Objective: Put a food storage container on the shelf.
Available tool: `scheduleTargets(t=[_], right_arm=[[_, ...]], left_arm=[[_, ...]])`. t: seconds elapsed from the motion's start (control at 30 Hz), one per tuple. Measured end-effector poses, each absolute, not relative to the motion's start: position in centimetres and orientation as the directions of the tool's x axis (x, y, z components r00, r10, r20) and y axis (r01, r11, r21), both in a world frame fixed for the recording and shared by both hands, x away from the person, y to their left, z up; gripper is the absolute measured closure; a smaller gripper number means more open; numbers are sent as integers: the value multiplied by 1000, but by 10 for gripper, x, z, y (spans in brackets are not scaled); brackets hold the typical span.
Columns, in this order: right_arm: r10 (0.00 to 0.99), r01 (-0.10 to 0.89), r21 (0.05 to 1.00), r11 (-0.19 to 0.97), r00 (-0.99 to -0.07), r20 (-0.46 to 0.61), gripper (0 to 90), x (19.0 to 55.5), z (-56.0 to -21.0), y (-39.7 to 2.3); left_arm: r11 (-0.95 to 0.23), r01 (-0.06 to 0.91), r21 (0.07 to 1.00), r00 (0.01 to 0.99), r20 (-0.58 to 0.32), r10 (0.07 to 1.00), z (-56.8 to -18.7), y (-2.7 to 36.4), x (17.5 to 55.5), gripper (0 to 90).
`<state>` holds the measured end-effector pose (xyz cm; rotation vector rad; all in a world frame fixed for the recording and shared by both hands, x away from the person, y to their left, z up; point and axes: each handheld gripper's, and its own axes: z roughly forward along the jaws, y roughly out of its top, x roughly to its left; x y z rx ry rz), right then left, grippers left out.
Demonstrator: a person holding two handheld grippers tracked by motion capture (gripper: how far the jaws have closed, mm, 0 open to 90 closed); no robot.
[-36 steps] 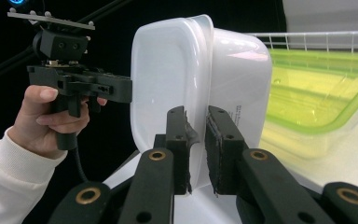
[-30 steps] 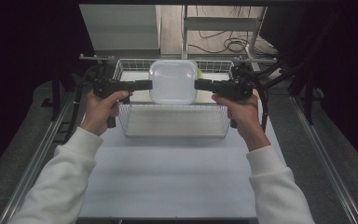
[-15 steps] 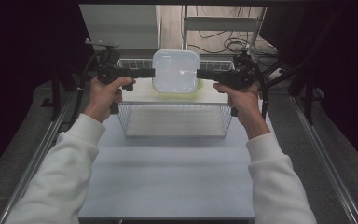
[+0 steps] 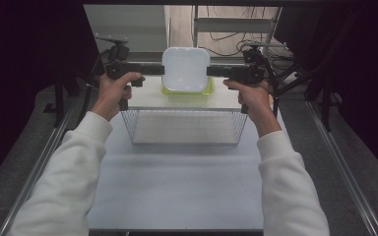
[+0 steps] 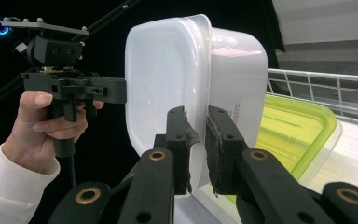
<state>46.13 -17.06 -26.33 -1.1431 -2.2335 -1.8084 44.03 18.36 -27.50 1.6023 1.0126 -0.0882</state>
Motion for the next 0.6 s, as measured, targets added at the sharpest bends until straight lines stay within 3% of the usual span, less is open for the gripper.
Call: scheduleTargets(t=[0.6], right_arm=[[502, 651, 759, 12, -661, 558, 788, 475, -263, -176]], left_arm=[[87, 694, 714, 593, -636, 494, -274, 185, 453, 804]])
